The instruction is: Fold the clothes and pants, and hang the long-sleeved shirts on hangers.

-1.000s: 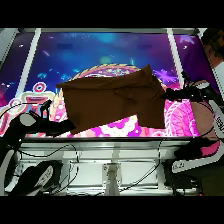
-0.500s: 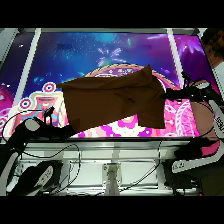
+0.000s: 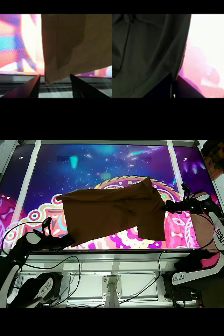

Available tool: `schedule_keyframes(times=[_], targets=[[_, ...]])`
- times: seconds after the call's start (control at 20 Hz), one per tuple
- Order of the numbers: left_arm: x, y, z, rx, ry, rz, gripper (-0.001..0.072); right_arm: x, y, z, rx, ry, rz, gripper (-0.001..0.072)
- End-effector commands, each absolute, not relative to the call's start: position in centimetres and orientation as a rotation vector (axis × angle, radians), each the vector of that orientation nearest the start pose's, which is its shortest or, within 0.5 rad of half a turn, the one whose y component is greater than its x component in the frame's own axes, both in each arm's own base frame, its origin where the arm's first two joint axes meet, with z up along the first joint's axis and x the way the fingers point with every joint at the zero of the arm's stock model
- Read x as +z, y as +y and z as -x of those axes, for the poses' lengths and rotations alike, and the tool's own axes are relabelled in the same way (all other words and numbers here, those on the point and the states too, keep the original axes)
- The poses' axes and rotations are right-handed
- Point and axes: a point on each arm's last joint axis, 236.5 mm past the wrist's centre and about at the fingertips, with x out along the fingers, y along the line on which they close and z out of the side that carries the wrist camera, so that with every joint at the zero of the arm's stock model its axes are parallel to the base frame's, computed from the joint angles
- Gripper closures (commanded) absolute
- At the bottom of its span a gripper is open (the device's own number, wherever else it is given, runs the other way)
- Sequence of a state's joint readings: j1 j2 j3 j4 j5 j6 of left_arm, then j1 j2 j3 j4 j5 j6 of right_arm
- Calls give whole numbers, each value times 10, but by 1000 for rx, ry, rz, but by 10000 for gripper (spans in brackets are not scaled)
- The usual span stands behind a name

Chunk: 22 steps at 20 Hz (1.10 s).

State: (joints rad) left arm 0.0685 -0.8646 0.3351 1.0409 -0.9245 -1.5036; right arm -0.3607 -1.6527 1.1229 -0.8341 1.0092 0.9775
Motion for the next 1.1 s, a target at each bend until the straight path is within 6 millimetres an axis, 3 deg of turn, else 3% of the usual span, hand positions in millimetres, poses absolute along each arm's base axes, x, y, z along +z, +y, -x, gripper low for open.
schedule_keyframes(times=[0.0, 0.25, 0.35, 0.5, 0.55, 0.6, 0.7, 0.85, 1.05], targets=[[-110, -81, -211, -93, 1409, 571, 305, -97, -17, -428, 291, 1212, -525, 696], [-123, -97, -211, -153, 1452, 621, 310, -97, -17, -428, 291, 1213, -525, 696], [-122, -105, -222, -191, 1413, 650, 454, -96, -17, -427, 292, 1213, -525, 696], [-122, -101, -239, -182, 1339, 648, 514, -96, -15, -425, 302, 1223, -528, 696], [-122, -99, -243, -172, 1323, 651, 653, -96, -14, -424, 304, 1225, -529, 696], [-121, -98, -246, -166, 1310, 649, 688, -96, -14, -424, 304, 1225, -529, 696], [-118, -97, -251, -167, 1296, 645, 688, -96, -13, -423, 309, 1229, -532, 696], [-93, -95, -277, -188, 1212, 627, 687, -82, -8, -419, 342, 1227, -517, 696], [-11, -90, -334, -243, 976, 573, 688, -34, -7, -421, 405, 1121, -388, 696]])
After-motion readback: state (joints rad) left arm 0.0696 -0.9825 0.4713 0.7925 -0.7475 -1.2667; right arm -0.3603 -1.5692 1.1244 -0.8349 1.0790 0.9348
